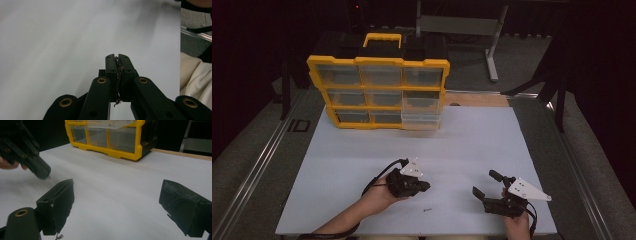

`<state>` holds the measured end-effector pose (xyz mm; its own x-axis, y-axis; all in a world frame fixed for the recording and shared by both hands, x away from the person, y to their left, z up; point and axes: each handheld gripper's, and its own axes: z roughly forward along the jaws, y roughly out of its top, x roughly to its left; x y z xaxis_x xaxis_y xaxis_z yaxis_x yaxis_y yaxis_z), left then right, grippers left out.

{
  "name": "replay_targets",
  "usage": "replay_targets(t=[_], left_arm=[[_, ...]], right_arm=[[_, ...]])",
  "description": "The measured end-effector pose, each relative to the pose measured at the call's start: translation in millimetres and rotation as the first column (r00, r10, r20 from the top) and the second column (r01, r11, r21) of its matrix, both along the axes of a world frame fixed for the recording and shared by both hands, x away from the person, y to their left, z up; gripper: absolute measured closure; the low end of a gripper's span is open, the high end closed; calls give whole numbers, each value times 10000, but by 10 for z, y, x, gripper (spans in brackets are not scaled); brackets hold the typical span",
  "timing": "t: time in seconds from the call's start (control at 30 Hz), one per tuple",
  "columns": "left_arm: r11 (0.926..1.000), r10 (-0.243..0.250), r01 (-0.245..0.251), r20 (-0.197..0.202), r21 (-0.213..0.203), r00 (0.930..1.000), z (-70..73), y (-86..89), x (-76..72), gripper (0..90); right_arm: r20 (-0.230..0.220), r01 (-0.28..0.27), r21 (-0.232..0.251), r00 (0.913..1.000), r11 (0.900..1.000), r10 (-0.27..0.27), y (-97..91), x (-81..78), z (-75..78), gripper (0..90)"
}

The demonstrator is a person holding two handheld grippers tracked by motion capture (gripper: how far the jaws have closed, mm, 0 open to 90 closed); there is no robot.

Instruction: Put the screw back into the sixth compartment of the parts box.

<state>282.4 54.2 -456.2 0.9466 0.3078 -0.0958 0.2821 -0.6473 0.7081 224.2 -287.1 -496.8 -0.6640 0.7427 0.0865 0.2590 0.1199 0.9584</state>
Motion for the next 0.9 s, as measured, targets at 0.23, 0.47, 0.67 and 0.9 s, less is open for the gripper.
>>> replay_targets(t=[0.23, 0.47, 0.67, 0.9], left_arm=[[9985, 222, -196, 497, -521, 9985, 340, 64, 59, 884], [9979, 415, -356, 1124, -538, 9928, 654, 101, 159, 884], [9955, 775, -680, 1564, -654, 9846, 916, 165, 307, 884], [9899, 1213, -1030, 2061, -970, 9710, 1300, 249, 504, 885]], right_arm=[[11, -8, -14, 10000, 10000, 8, 4, 0, 0, 127], [18, -4, -2, 10000, 10000, 4, 1, 3, -1, 127], [23, 7, 11, 10000, 10000, -7, -3, 3, -1, 126], [6, 3, 2, 10000, 10000, -3, 0, 4, -3, 127]])
